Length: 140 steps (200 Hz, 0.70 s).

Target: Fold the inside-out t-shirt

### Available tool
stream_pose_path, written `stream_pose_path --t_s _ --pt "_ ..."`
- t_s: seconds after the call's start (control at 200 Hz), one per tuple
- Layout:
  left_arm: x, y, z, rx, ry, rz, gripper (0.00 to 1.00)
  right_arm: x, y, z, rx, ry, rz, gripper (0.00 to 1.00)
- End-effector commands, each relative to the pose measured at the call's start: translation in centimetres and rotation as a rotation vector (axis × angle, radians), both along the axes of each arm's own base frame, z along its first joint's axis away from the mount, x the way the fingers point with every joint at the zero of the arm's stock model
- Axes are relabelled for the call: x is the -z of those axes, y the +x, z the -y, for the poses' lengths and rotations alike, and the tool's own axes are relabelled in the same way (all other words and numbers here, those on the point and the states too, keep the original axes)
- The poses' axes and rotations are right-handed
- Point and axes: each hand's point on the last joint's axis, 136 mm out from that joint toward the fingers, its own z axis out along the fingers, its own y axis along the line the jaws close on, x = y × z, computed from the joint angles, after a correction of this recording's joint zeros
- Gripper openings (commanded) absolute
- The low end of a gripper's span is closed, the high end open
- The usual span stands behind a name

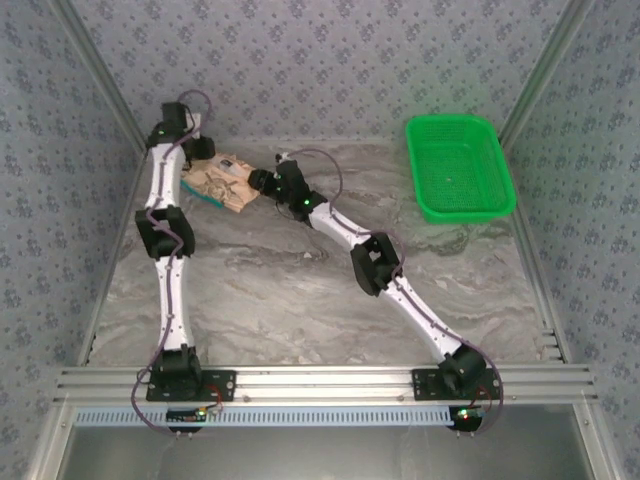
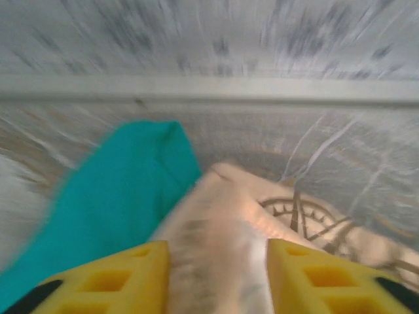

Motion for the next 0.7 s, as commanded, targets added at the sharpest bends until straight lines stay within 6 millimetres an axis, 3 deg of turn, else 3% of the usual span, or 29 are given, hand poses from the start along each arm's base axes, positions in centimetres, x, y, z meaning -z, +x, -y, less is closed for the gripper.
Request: stream_pose_path --t_s 0.0,0.03,0.055,0.07,0.225,0.29,0.5,0.51,0.52,0.545,0.695 --pt "-7.5 -0.1 -0.5 -0.068 -0.073 0.110 0.51 4.8 -0.4 2.1 0.037 -0.036 -0.225 0.51" --pt "-8.5 -0.1 -0.1 -0.053 -0.090 0.128 0.52 4.5 -0.2 2.4 0.031 -0.032 -0.238 0.53" --pt "-9.7 0.0 0.0 -0.047 -0.097 0.154 0.72 4.0 -0.1 2.6 0.021 -0.023 -0.239 0.54" --pt "-10.0 0.0 0.1 -0.045 -0.100 0.160 0.76 3.5 -0.1 2.6 0.010 -0.018 -0.233 0.55" --pt "-15.7 -0.8 0.2 -0.017 -0.080 0.294 0.78 -1.0 -1.0 2.1 -0.083 -0.101 -0.109 0.60" --pt "-17.3 -1.4 0.4 0.001 -0.072 0.304 0.79 -2.5 -1.4 2.1 -0.088 -0.119 -0.081 0.64" --pt "-19.5 -4.9 1.0 0.004 -0.082 0.219 0.82 -8.5 -3.8 2.3 -0.172 -0.180 0.017 0.66" --pt "-19.6 -5.1 1.0 0.003 -0.084 0.214 0.85 -8.8 -3.9 2.4 -0.173 -0.187 0.023 0.66" --pt "-19.8 -5.3 1.1 0.002 -0.086 0.215 0.94 -8.9 -4.1 2.4 -0.176 -0.195 0.028 0.66" --pt "-20.2 -5.8 1.2 -0.002 -0.090 0.208 1.00 -9.9 -4.4 2.7 -0.177 -0.212 0.050 0.67" --pt "-22.4 -8.9 1.4 -0.038 -0.069 0.202 1.00 -14.3 -7.0 5.4 -0.149 -0.320 0.202 0.73"
